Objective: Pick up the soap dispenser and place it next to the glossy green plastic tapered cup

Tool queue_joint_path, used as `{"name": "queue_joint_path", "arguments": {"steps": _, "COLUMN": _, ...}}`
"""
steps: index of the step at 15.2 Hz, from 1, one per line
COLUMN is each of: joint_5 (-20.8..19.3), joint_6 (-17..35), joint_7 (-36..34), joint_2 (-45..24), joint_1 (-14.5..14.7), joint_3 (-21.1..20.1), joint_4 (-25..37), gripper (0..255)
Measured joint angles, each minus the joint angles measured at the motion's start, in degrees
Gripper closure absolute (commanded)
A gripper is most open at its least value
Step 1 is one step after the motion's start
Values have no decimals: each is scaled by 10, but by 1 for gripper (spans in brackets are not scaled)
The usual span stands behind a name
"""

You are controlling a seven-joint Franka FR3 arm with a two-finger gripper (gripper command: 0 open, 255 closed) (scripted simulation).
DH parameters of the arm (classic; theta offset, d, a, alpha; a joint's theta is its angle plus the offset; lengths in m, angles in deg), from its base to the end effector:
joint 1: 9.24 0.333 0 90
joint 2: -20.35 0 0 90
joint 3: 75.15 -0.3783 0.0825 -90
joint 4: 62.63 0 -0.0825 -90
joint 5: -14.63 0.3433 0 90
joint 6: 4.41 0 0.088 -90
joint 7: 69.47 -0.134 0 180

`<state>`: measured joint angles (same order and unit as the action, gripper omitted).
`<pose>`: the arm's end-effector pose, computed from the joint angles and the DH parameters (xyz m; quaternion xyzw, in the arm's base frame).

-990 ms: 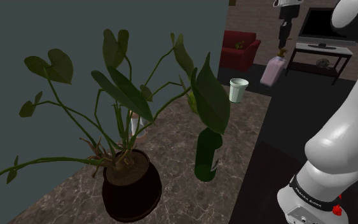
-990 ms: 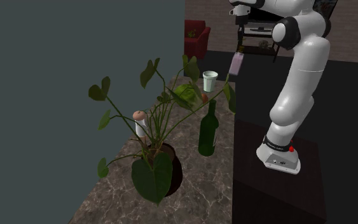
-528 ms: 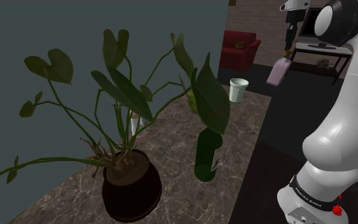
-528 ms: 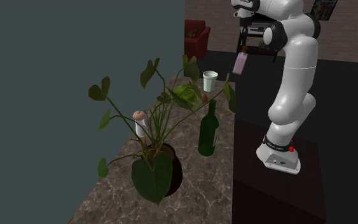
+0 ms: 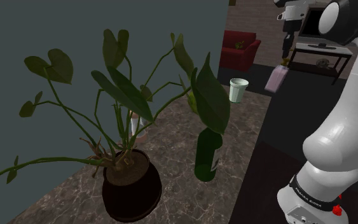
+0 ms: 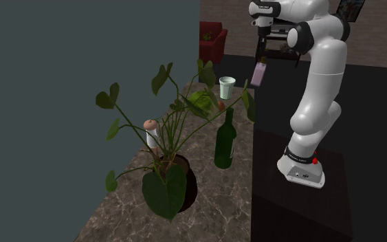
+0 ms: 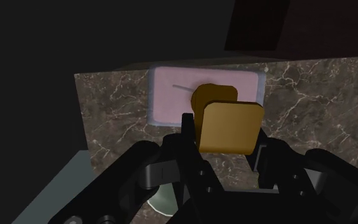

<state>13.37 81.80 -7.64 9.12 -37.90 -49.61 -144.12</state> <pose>0.3530 -0.4460 0.6210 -0.9952 -0.0679 0.0701 0.0119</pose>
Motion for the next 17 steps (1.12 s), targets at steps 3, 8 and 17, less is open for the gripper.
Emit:
{"name": "queue_joint_path", "arguments": {"steps": 3, "joint_5": -3, "joint_6": 26, "joint_7": -3, "joint_2": 6, "joint_1": 2, "joint_3": -1, "joint_4": -31, "gripper": 255}}
{"name": "queue_joint_path", "arguments": {"steps": 8, "joint_5": -5, "joint_6": 66, "joint_7": -8, "joint_2": 12, "joint_1": 5, "joint_3": -2, "joint_4": -77, "gripper": 255}}
{"name": "queue_joint_path", "arguments": {"steps": 17, "joint_5": -5, "joint_6": 134, "joint_7": -13, "joint_2": 13, "joint_1": 7, "joint_3": -3, "joint_4": -147, "gripper": 255}}
